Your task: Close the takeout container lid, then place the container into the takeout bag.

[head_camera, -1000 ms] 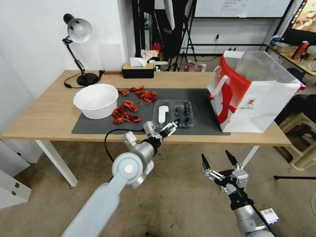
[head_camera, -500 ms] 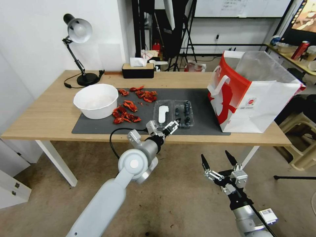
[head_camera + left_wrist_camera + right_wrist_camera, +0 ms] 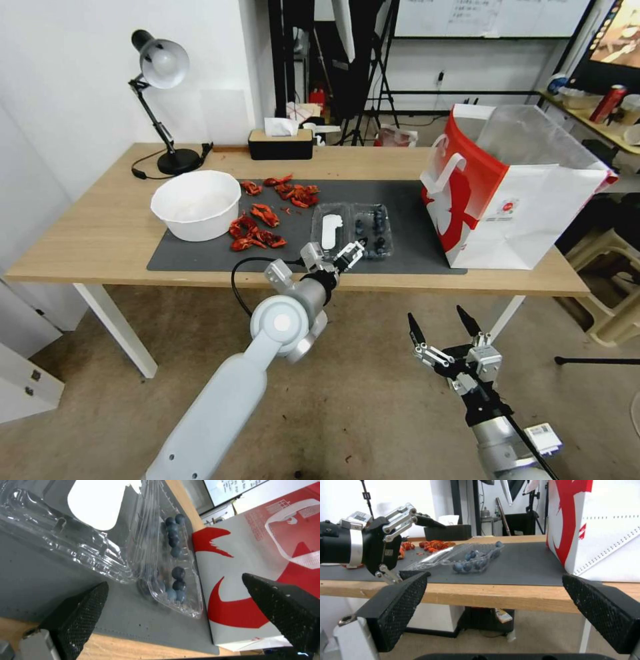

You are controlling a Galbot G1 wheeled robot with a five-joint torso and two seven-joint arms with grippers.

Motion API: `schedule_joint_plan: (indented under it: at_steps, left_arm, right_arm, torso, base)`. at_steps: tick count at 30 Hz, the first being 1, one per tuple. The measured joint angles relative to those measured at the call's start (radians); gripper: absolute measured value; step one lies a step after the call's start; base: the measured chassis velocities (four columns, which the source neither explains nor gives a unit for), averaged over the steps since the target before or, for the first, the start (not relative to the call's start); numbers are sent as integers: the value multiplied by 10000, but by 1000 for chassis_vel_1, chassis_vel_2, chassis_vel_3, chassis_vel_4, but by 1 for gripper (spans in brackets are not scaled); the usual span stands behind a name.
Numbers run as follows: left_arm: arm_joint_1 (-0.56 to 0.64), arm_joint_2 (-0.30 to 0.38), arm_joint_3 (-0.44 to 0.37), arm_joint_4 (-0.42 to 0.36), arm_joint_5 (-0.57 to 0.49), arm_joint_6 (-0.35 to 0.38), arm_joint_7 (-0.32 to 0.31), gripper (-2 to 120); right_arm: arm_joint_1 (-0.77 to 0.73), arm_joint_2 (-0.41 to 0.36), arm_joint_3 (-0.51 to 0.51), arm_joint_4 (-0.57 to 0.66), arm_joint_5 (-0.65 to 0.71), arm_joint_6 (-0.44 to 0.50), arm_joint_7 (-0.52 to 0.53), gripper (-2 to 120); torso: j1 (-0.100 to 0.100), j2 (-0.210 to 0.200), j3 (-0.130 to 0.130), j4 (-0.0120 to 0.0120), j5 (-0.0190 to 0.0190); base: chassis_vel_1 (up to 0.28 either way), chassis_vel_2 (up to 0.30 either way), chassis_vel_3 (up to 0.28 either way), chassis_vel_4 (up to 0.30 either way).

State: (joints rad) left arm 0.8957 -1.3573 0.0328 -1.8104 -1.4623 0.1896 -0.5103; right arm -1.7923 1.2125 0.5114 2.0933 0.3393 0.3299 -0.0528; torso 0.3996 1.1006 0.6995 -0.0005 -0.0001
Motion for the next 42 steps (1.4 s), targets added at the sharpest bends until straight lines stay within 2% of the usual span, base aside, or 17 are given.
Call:
schedule_joint_plan:
  at_steps: [6, 17, 42]
  left_arm:
    - [-14, -103, -24, 23, -130, -25, -208, 100]
    - [-212, -157, -122, 64, -560, -55, -673, 100]
    - [-359, -174, -264, 98, -957, -90, -792, 100]
  right_arm:
    - [-3, -3, -8, -62, -9, 36, 6, 100]
    - [15, 26, -111, -150, -150, 43, 29, 100]
    - [23, 162, -235, -293, -331, 100, 29, 100]
  torso:
    - [2, -4, 3, 6, 2]
    - [4, -7, 6, 3, 0]
    - [8, -11, 8, 5, 0]
  base:
    - [0, 0, 0, 0]
    - [0, 0, 0, 0]
    - [0, 0, 0, 0]
